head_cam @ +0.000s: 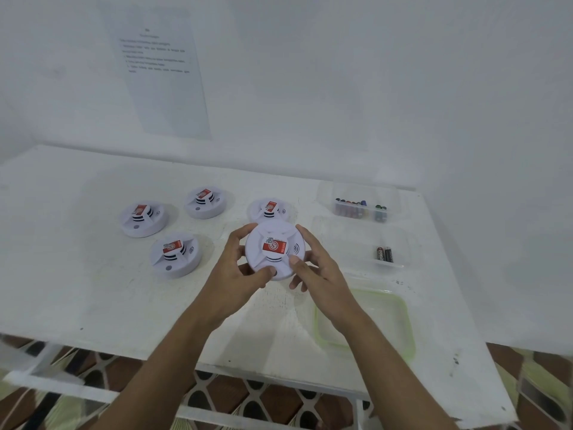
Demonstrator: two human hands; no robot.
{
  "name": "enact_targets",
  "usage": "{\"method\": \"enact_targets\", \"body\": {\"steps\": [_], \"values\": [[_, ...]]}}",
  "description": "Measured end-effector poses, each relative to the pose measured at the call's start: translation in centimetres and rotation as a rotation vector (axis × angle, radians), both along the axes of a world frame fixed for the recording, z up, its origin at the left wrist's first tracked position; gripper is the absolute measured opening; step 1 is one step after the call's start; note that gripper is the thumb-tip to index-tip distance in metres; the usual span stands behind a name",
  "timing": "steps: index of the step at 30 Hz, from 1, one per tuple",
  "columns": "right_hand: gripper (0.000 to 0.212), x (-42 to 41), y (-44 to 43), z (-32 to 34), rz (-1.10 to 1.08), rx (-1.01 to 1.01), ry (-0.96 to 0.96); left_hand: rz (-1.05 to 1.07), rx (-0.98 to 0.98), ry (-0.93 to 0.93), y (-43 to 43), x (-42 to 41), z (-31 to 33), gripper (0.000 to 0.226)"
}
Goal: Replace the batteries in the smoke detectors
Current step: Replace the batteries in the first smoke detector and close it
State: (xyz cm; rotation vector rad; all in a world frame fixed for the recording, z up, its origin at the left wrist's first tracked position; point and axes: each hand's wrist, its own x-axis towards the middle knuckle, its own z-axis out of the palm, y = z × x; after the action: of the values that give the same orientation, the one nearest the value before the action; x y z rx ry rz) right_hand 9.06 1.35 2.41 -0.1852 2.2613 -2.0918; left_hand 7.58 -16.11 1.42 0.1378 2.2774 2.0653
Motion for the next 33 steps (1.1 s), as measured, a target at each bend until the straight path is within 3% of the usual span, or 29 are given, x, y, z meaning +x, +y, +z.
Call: {"method": "enact_targets", "body": {"steps": [17, 24, 33], "values": [[0.044, 0.2, -0.2, 0.2, 0.002, 0.016, -0.003, -0.025, 0.021, 0.014, -0.6, 0.3, 0.3, 0.063], [0.045, -0.1, -0.7, -0.6, 0.021, 0.036, -0.045, 0.031, -0.029, -0.023, -1.4, 0.5, -0.4, 0.033], [0.048, -0.9, -1.4, -1.0, 0.071, 0.120, -0.083, 0.063, -0.058, -0.038, -2.8, 0.7, -1.0, 0.035]]}}
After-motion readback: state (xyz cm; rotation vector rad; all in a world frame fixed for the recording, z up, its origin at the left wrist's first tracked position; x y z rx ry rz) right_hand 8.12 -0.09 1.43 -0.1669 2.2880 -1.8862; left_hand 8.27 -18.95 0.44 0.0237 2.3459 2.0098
